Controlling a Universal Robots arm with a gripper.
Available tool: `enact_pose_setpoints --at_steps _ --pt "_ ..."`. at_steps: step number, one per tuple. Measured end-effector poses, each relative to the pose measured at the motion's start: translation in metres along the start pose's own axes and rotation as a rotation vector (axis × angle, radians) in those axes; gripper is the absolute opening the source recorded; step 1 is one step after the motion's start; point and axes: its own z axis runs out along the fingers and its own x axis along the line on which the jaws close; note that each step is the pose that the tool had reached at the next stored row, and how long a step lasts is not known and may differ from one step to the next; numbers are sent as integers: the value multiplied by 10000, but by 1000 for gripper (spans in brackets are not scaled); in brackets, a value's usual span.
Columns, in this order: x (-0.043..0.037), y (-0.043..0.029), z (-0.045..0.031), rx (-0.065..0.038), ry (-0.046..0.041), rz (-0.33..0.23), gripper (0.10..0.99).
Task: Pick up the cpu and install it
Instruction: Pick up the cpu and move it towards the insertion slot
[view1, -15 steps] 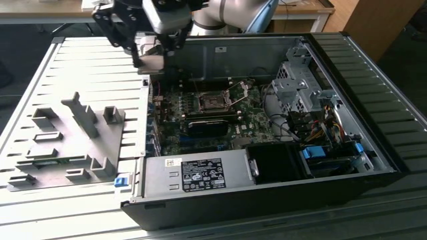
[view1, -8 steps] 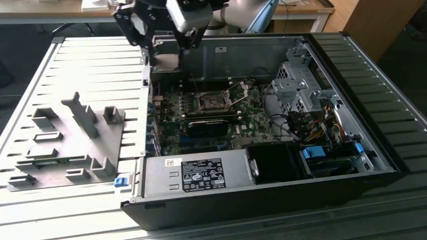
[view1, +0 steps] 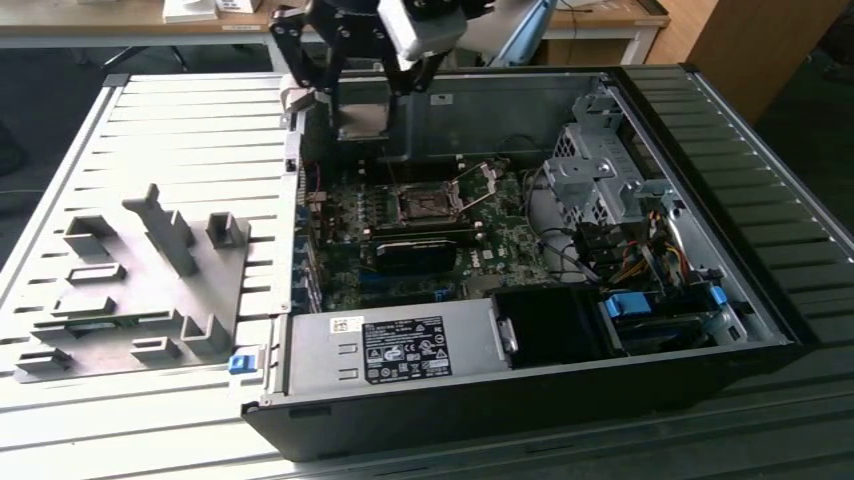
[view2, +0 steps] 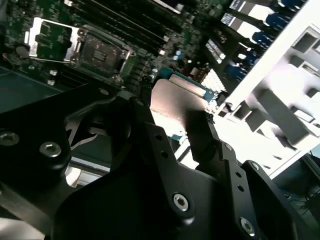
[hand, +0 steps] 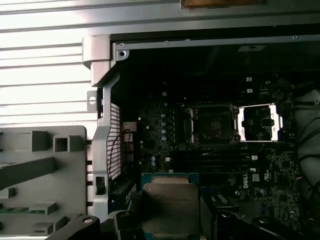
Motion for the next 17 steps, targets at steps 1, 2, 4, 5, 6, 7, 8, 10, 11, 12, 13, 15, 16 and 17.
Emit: enact_pose_setpoints --at_steps 1,2,4,5,6,7,8,10,11,12,13,15,16,17 --pt "-32 10 2 -1 -6 0 537" --pt "-63 21 4 -2 -13 0 537" --pt "-129 46 7 -2 -29 -3 537" --pt "-160 58 9 -2 -37 -2 537" --pt "-191 69 11 -4 -45 -3 537" --pt "-224 78 12 -4 -53 -3 537" --pt "-259 87 13 -6 -59 -5 537" --pt "-332 100 15 -10 -70 -5 537" --pt "-371 105 16 -14 -76 -6 537" --pt "-409 110 17 -17 -82 -7 537" --pt "-448 114 17 -20 -88 -7 537" --pt "-530 121 17 -27 -97 -7 537" --pt "-572 125 17 -30 -102 -9 537" --pt "-616 129 17 -30 -107 -9 537"
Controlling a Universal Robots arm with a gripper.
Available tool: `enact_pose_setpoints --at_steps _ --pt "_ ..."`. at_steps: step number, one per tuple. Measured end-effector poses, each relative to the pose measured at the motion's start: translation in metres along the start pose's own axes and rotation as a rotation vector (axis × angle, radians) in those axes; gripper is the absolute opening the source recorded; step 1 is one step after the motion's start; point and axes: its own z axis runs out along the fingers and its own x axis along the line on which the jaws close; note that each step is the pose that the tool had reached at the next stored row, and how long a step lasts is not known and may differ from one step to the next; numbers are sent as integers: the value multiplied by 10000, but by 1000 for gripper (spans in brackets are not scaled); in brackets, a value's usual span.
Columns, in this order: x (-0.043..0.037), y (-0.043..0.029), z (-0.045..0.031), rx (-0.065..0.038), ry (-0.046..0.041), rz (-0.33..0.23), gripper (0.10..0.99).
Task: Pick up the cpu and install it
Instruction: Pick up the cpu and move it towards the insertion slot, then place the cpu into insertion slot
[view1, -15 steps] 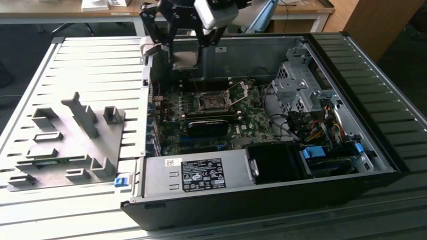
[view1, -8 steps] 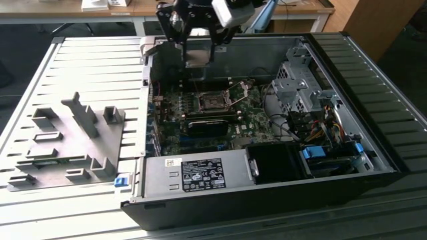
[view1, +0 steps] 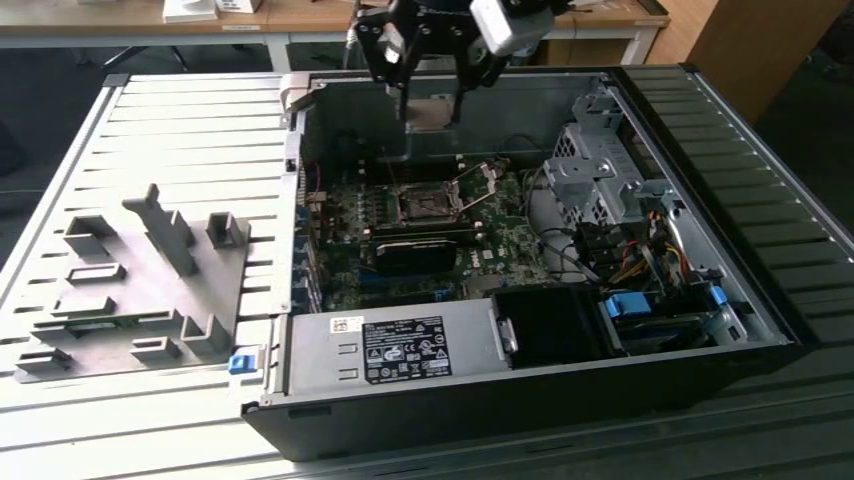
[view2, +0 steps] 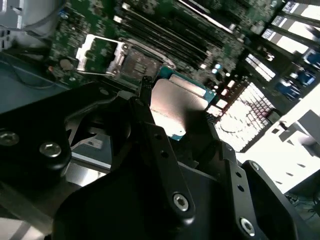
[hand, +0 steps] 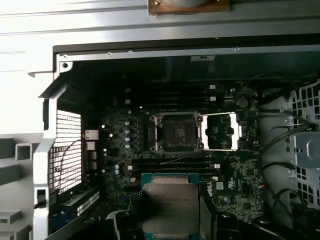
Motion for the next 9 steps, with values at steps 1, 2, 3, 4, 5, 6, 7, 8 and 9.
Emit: enact_pose_setpoints --at_steps 1,2,3,4,5,6,7,8,9 --pt "-35 3 0 0 -5 0 537" --pt "-62 5 0 0 -8 3 537" --pt "-78 6 0 -2 -10 22 537" --pt "-89 6 0 -2 -11 39 537" --pt "-99 7 -1 -3 -12 54 537" --pt "-107 8 -1 -3 -14 75 537" --pt "-116 8 -1 -4 -16 102 537" --pt "-125 9 -2 -4 -18 124 537" --pt "-128 9 -2 -5 -21 165 537"
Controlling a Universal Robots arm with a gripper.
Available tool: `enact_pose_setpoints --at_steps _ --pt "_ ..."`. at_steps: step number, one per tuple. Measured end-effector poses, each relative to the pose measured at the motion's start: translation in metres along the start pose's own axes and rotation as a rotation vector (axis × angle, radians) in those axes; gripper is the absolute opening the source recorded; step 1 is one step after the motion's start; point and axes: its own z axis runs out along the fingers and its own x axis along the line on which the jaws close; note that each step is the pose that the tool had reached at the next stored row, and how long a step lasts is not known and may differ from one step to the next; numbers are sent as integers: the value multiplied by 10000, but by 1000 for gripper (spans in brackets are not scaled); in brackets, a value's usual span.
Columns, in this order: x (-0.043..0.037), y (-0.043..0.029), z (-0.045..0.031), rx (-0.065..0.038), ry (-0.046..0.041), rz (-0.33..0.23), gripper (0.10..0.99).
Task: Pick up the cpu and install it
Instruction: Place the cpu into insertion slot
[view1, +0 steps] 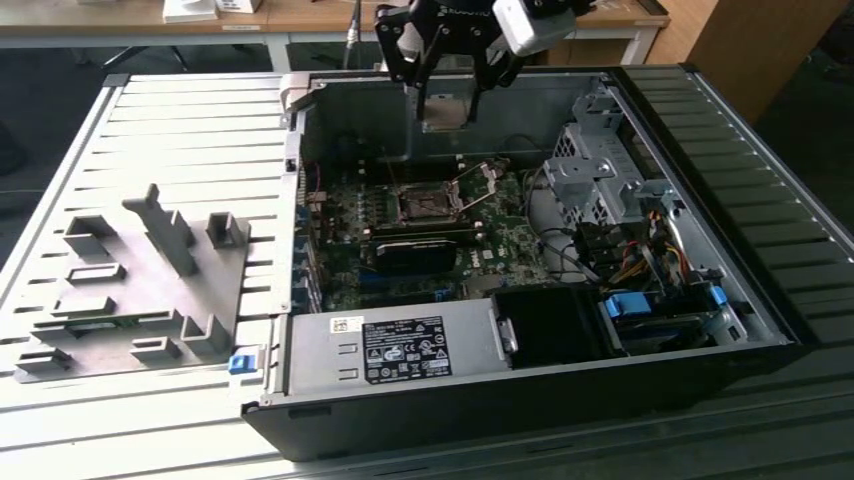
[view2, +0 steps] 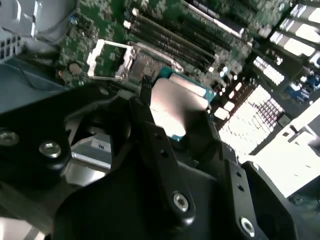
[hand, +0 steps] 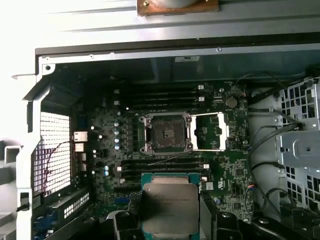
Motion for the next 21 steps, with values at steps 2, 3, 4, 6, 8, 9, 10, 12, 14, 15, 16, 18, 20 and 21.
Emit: enact_pose_setpoints --at_steps 2,3,4,6,8,9,10,12,14,15,16,18,20,21 --pt "-1 1 0 -8 -15 188 537" --pt "-1 1 0 -13 -23 309 537" --pt "-1 1 0 -16 -32 432 537" --pt "-1 0 2 -30 -52 689 537" --pt "-1 0 3 -41 -72 956 537" --pt "-1 0 4 -47 -84 1112 537" --pt "-1 0 4 -54 -95 1257 537" --pt "-1 0 5 -65 -115 1527 537" --pt "-1 0 6 -75 -133 1761 537" --pt "-1 0 6 -81 -142 1889 537" --pt "-1 0 6 -90 -158 2099 537" --pt "-1 0 7 -100 -176 2335 537" --pt "-1 0 7 -109 -192 2550 537" --pt "-1 0 8 -114 -199 2652 537"
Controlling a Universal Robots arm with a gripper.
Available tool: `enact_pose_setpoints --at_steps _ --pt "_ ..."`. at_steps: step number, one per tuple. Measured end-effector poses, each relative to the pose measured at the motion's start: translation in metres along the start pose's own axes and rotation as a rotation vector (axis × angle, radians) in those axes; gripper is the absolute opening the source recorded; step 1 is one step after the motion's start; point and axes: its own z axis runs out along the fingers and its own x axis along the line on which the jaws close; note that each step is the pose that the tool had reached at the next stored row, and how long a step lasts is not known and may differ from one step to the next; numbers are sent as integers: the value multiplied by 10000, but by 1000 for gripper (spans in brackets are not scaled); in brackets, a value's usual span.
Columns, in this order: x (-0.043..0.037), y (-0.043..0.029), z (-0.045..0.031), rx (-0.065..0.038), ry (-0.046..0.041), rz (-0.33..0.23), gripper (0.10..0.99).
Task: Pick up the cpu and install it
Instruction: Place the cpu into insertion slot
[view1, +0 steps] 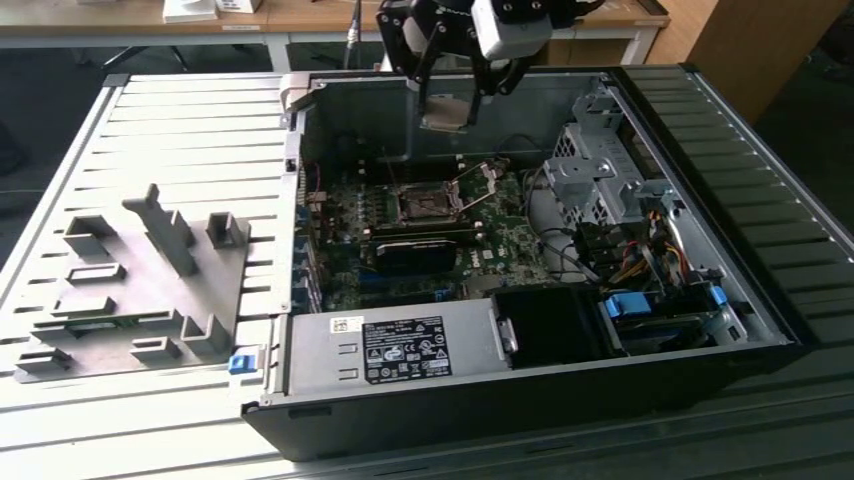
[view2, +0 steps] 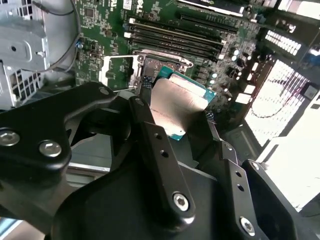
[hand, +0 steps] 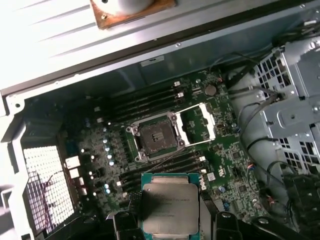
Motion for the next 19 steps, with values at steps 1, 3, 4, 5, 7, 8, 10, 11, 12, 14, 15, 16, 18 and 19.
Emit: enact_pose_setpoints --at_steps 1,3,4,5,7,8,10,11,12,14,15,16,18,19 --pt "0 0 0 -4 -7 95 537" --pt "0 0 0 -12 -21 282 537" --pt "0 0 1 -16 -27 363 537" --pt "0 0 1 -18 -31 407 537" --pt "0 0 1 -20 -36 475 537" --pt "0 0 1 -22 -38 510 537" --pt "0 0 1 -25 -43 580 537" --pt "0 0 1 -27 -46 613 537" --pt "0 0 1 -28 -49 645 537" --pt "0 0 1 -31 -53 707 537" --pt "0 0 1 -32 -55 735 537" --pt "0 0 1 -33 -57 759 537" --pt "0 0 1 -36 -61 812 537" --pt "0 0 1 -36 -63 841 537"
